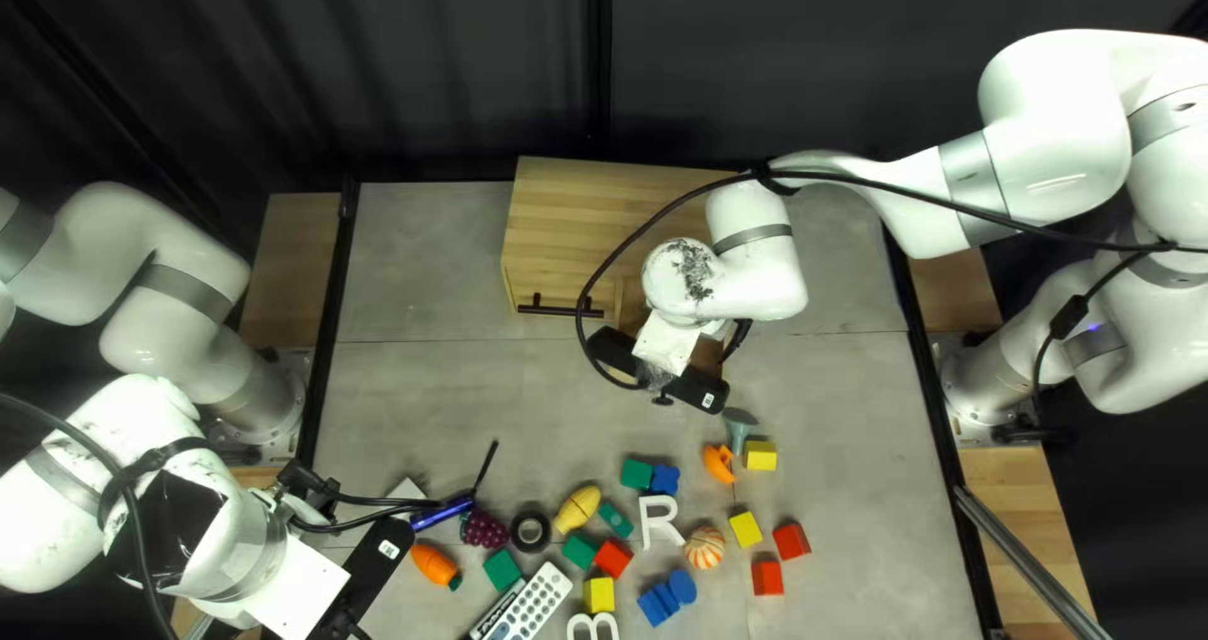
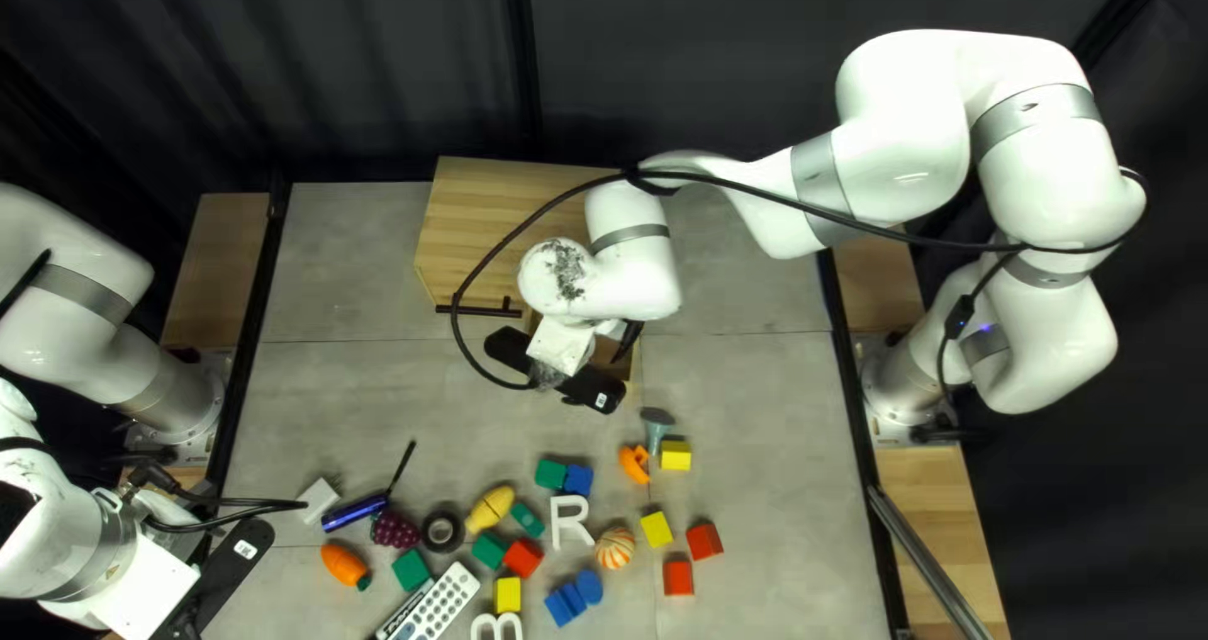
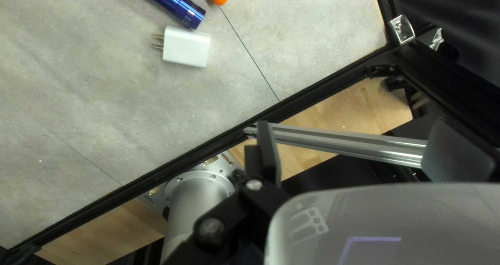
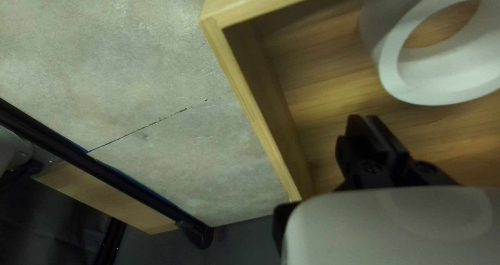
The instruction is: Open drawers and place objects into drawer and close
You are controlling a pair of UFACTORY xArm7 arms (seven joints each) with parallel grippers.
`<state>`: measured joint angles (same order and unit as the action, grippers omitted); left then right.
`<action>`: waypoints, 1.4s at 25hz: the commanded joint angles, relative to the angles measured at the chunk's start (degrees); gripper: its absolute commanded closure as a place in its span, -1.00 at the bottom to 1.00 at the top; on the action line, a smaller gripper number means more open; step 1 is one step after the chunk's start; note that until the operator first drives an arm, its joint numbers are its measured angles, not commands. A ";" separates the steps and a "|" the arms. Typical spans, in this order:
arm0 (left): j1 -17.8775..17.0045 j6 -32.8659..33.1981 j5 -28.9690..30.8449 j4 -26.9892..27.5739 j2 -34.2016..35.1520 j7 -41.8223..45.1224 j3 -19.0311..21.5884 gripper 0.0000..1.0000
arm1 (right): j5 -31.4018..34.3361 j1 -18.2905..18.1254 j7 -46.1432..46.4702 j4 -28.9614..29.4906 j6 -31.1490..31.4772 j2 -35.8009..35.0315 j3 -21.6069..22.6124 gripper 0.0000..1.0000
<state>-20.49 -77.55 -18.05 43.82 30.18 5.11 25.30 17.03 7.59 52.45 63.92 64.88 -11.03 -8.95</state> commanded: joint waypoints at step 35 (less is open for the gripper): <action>0.00 0.00 0.00 0.00 0.00 0.00 0.00 -1.00 | -0.99 0.52 0.82 0.45 -5.71 -0.09 1.07 1.00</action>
<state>-20.49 -77.55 -18.05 43.82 30.18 5.11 25.30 16.11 7.98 53.21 63.71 59.03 -10.73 -8.02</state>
